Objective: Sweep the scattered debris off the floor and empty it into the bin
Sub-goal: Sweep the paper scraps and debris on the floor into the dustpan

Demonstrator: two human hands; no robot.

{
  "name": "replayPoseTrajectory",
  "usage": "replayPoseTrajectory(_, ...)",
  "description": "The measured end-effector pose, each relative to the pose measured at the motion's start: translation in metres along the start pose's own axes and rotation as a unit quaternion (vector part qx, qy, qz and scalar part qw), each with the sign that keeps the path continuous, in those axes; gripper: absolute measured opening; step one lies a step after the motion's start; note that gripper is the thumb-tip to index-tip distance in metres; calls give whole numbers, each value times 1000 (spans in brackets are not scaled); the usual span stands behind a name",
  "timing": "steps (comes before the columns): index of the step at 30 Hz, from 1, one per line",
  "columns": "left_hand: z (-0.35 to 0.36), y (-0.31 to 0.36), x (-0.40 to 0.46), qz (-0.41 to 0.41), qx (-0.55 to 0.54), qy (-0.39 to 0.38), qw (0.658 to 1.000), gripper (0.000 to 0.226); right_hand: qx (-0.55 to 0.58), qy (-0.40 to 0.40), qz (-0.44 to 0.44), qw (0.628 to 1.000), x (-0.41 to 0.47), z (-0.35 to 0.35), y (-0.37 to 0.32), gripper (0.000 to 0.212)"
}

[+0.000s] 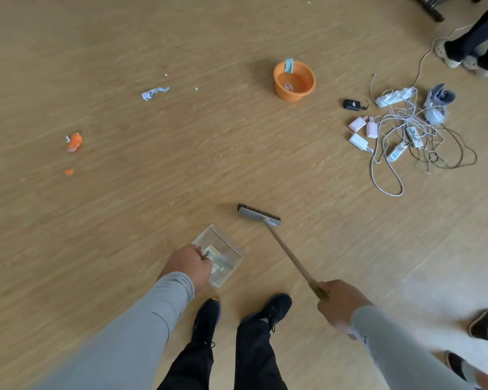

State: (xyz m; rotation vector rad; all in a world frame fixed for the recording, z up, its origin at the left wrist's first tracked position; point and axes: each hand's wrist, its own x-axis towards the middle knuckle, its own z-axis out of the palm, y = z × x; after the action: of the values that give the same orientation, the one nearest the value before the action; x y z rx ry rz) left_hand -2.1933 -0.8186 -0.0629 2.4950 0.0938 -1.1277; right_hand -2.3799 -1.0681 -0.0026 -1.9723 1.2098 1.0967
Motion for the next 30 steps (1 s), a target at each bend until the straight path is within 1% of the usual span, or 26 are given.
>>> replayPoseTrajectory(2,0,-1,0,-2,4,0,1000,9,-20,-48,-3,999,-3,15,-4,41)
replayPoseTrajectory(4,0,0,-1,-2,3,-2,1000,9,-35,-105,2,994,-16,12,0,40)
replayPoseTrajectory(6,0,2,-1,0,-5,-4,1000,11,-3,-146,8,989,-30,-4,12,46)
replayPoseTrajectory(7,1,3,-2,0,-6,-5,1000,12,28,-153,10,988,-36,-15,21,51)
replayPoseTrajectory(10,1,2,-5,0,1,-7,1000,11,86,-141,9,986,-58,-45,49,54)
replayPoseTrajectory(13,0,-1,-9,0,8,-8,1000,13,118,-129,10,985,-87,-52,74,52)
replayPoseTrajectory(17,-1,-2,-20,3,19,-15,1000,21,214,-97,49,971,-105,-35,101,50)
replayPoseTrajectory(19,0,2,-29,17,32,-18,999,24,252,-81,64,962,-104,-23,111,50)
replayPoseTrajectory(22,3,15,-37,51,56,-33,997,19,280,-51,82,955,-89,-12,116,50)
replayPoseTrajectory(24,7,28,-38,73,73,-45,994,11,305,-26,99,947,-75,-11,115,43)
replayPoseTrajectory(27,15,52,-35,107,92,-54,988,5,342,-5,134,930,-52,-16,114,21)
replayPoseTrajectory(30,28,77,-28,128,129,-66,981,8,324,8,141,935,-22,-15,122,12)
